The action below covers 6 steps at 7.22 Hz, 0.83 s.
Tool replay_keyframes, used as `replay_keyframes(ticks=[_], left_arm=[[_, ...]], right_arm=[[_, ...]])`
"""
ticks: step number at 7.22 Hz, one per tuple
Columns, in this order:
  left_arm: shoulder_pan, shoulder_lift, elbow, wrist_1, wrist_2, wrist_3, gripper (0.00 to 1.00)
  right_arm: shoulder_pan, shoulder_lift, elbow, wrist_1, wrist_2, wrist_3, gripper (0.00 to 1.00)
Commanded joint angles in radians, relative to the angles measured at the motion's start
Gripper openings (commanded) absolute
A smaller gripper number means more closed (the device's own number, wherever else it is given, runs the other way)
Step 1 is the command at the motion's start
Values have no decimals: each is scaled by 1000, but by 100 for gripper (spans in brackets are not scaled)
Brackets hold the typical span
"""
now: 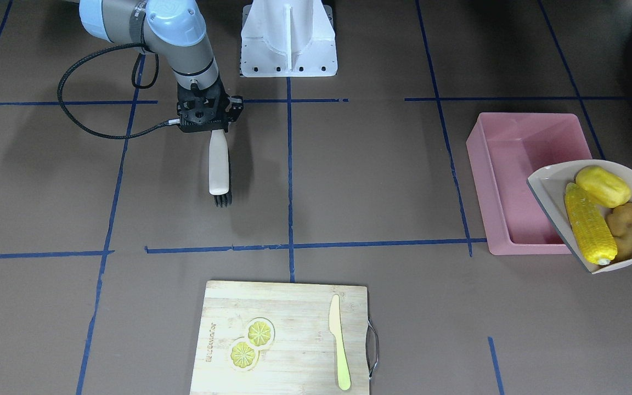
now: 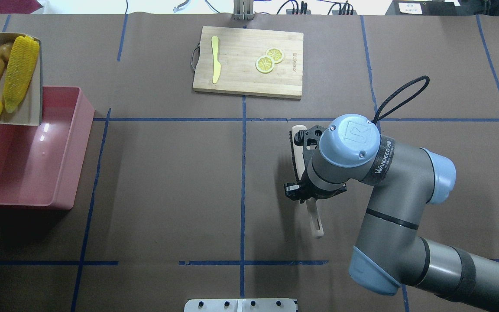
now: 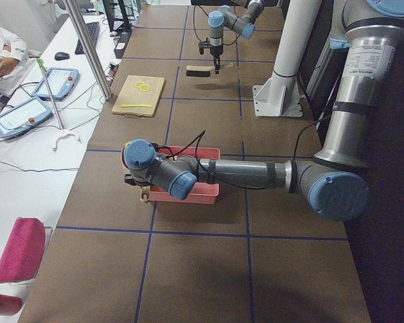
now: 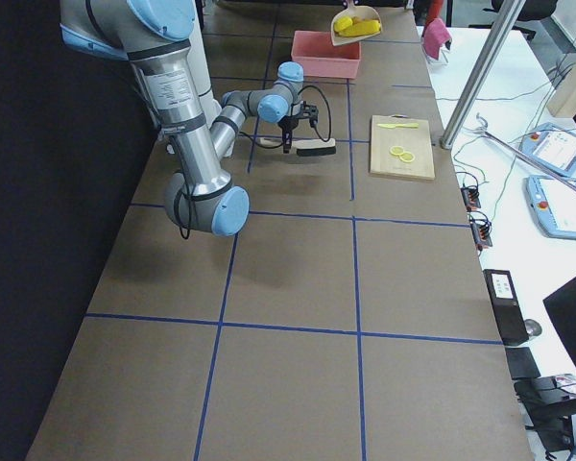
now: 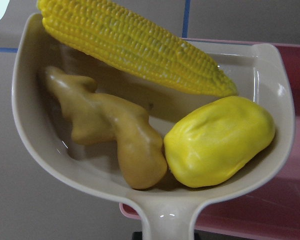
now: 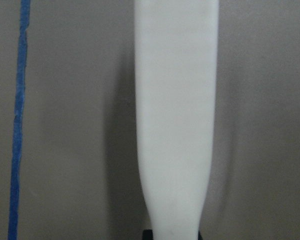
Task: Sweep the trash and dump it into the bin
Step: 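Tip the dustpan with the left gripper to dump items into the bin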
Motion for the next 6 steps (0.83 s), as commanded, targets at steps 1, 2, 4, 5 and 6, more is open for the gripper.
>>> replay_keyframes(ticks=[1, 2, 4, 5, 6], left_arm=[[-2, -2, -4, 51, 98, 169, 0], [0, -2, -10, 49, 107, 205, 0], [1, -2, -38, 49, 112, 251, 0], [4, -2, -38, 63, 112, 247, 0], [15, -13, -41, 175, 115, 247, 0]], right_arm=[[-1, 2, 2, 1, 0, 1, 0], [-1, 2, 2, 2, 0, 3, 0], [-1, 2, 3, 2, 0, 6, 0], [-1, 2, 3, 2, 2, 6, 0], [-1, 2, 2, 2, 2, 6, 0]])
